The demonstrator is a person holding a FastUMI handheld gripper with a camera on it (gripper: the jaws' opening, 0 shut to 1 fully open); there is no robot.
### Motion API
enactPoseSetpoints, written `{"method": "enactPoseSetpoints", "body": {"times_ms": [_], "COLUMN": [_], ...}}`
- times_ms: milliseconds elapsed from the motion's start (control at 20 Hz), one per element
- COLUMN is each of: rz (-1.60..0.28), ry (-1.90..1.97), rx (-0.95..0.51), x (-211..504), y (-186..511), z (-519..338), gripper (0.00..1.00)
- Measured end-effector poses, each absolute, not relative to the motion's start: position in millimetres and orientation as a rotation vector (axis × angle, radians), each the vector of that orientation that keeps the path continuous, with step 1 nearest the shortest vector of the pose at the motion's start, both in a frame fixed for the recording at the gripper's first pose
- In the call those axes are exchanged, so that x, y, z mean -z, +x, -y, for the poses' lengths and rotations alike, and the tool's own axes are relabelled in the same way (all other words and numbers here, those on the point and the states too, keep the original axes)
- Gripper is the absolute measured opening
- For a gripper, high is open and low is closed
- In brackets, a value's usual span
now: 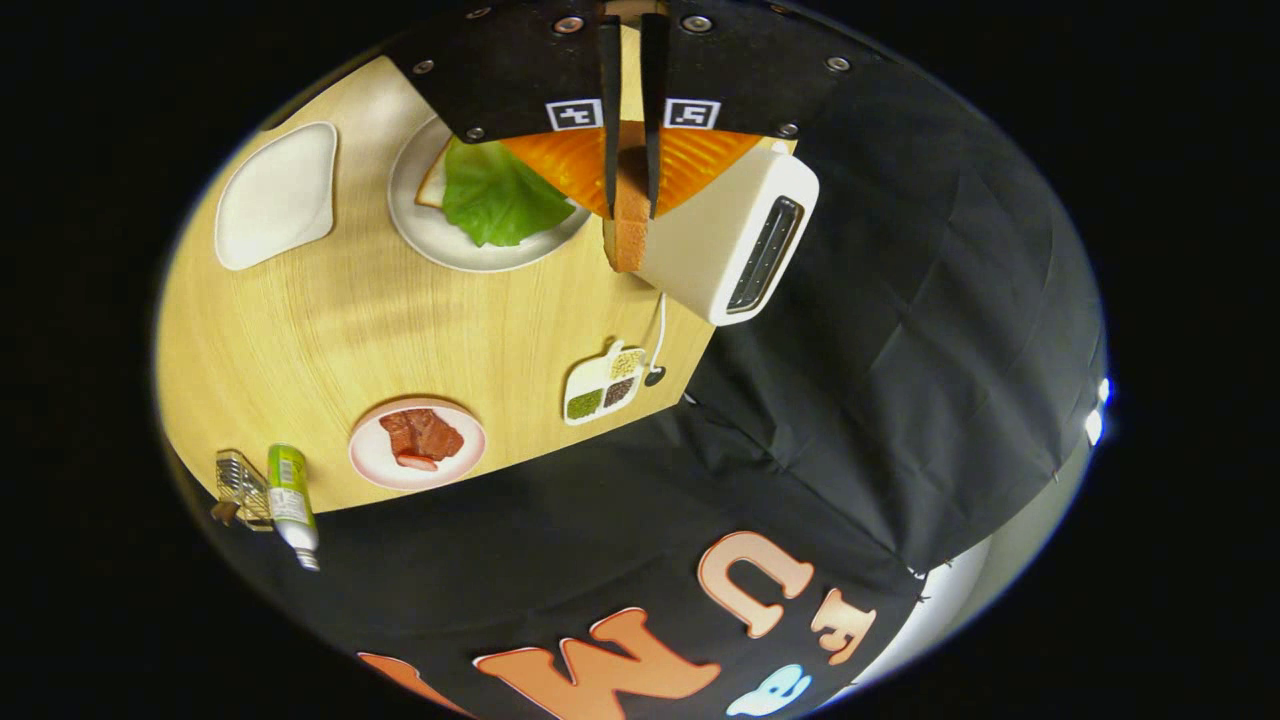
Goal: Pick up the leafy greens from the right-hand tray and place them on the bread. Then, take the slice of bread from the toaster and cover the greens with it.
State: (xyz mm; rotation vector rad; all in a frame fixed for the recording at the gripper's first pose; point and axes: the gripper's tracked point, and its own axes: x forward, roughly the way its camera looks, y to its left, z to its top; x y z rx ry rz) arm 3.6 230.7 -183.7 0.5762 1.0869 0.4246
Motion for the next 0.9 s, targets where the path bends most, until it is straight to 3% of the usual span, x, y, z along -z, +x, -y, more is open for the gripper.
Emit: {"method": "enactPoseSetpoints", "body": {"times_ms": [700,900], "rz": [-1.132,-1.119], "ry": [0.685,0.604], "rx": [-0.237,-0.224], "x": [262.8,267.9], "y": [-24.9,-32.5], "z": [-190.9,-185.1], "gripper": [0.08,0.14]}}
